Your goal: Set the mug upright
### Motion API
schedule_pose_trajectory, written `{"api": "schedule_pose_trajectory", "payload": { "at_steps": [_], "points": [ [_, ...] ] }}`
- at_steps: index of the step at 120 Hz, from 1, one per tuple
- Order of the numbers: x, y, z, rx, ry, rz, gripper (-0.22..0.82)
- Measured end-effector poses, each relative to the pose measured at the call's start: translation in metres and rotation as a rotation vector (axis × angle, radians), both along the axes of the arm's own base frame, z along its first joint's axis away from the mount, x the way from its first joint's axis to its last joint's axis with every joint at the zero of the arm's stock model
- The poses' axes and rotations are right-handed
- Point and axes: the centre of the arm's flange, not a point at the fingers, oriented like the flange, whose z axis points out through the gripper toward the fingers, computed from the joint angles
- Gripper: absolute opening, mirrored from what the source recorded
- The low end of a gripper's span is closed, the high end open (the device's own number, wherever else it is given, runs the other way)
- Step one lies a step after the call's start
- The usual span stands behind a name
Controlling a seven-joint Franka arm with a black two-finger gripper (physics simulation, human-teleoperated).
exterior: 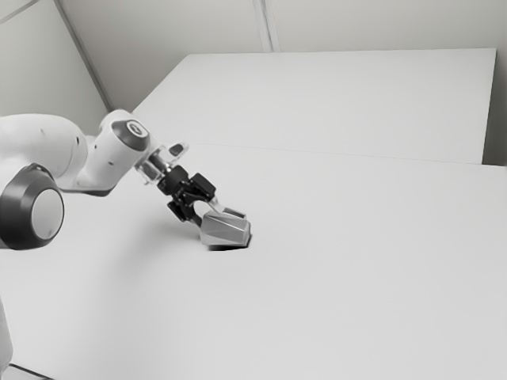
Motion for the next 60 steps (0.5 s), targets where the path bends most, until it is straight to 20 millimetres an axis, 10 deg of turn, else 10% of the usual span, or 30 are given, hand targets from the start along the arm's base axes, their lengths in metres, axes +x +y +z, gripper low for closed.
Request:
{"api": "schedule_pose_trajectory", "payload": {
  "at_steps": [60],
  "points": [
    [0.004,-0.033,0.015,-0.013,-0.04,-0.024,0.3]
  ]
}}
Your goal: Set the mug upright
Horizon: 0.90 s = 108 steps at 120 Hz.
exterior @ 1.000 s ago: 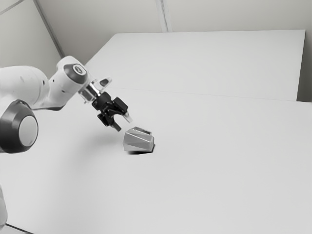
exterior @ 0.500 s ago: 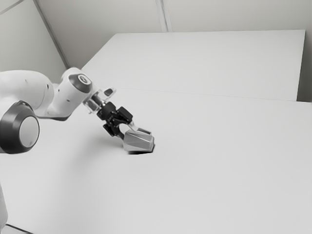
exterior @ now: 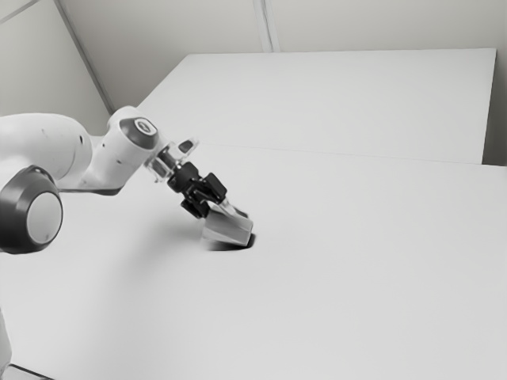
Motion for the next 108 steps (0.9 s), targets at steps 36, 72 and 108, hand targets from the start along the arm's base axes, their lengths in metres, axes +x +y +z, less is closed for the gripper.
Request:
{"api": "schedule_pose_trajectory", "payload": {
  "at_steps": [36,72,108],
  "points": [
    [0.003,-0.023,0.006,0.003,0.002,-0.017,-0.01],
    [0.005,-0.028,0.009,0.009,0.01,-0.007,-0.12],
    [-0.005,-0.027,0.055,0.095,-0.055,-0.049,-0.14]
  ]
}}
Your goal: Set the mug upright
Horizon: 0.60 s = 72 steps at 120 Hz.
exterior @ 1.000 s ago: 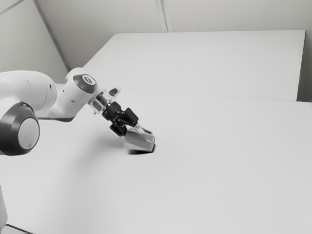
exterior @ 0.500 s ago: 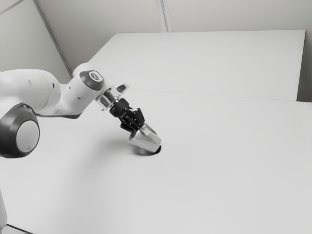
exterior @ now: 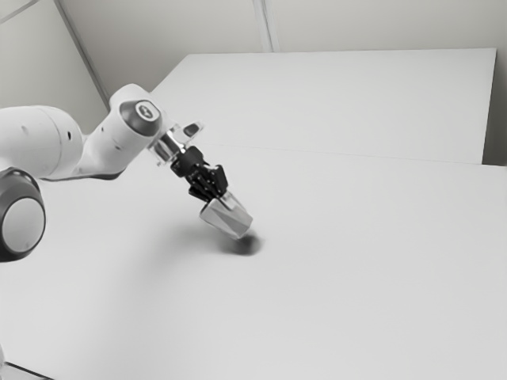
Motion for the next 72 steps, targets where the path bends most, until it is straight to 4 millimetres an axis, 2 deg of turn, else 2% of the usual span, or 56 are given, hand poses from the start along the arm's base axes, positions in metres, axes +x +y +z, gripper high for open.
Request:
{"api": "schedule_pose_trajectory", "payload": {
  "at_steps": [8,18,46,59,72],
  "points": [
    [-0.012,-0.005,0.012,0.056,-0.012,-0.037,-0.14],
    [-0.03,-0.005,0.017,0.124,-0.019,-0.066,-0.14],
    [-0.049,-0.003,0.031,0.366,-0.08,-0.165,-0.14],
    [-0.054,-0.016,0.024,0.479,-0.111,-0.243,-0.14],
    [-0.052,-0.039,0.024,0.568,-0.162,-0.326,-0.14]
  ]
}}
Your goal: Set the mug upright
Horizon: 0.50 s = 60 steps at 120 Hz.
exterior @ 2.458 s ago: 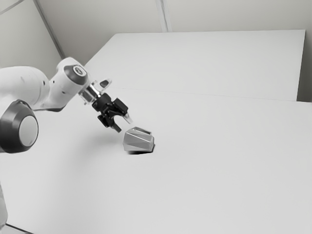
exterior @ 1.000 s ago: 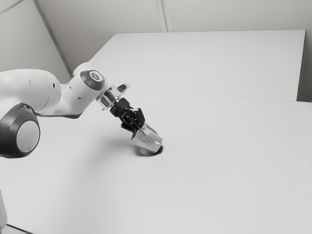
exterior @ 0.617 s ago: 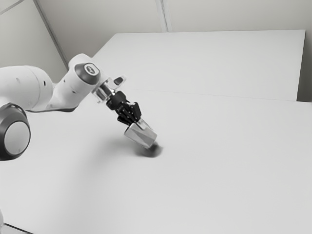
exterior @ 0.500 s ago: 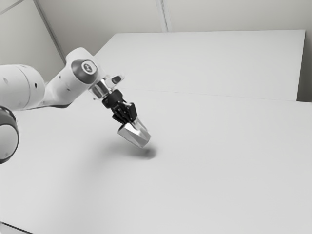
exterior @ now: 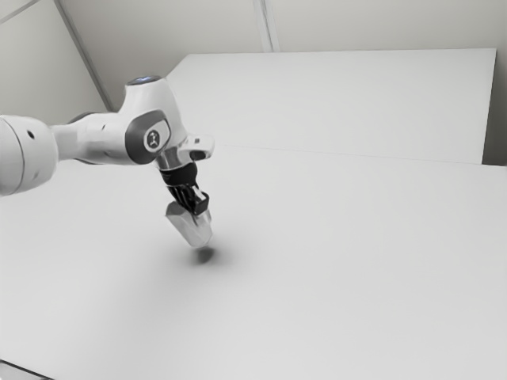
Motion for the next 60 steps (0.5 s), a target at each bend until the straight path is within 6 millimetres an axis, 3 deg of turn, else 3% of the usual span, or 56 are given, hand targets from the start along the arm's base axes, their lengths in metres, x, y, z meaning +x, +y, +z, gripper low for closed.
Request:
{"api": "schedule_pose_trajectory", "payload": {
  "at_steps": [20,41,60],
  "points": [
    [0.004,-0.03,-0.005,0.053,-0.035,-0.061,-0.14],
    [0.013,-0.027,-0.02,0.072,-0.052,-0.033,-0.14],
    [0.017,-0.037,-0.032,0.081,-0.055,-0.03,-0.14]
  ]
}}
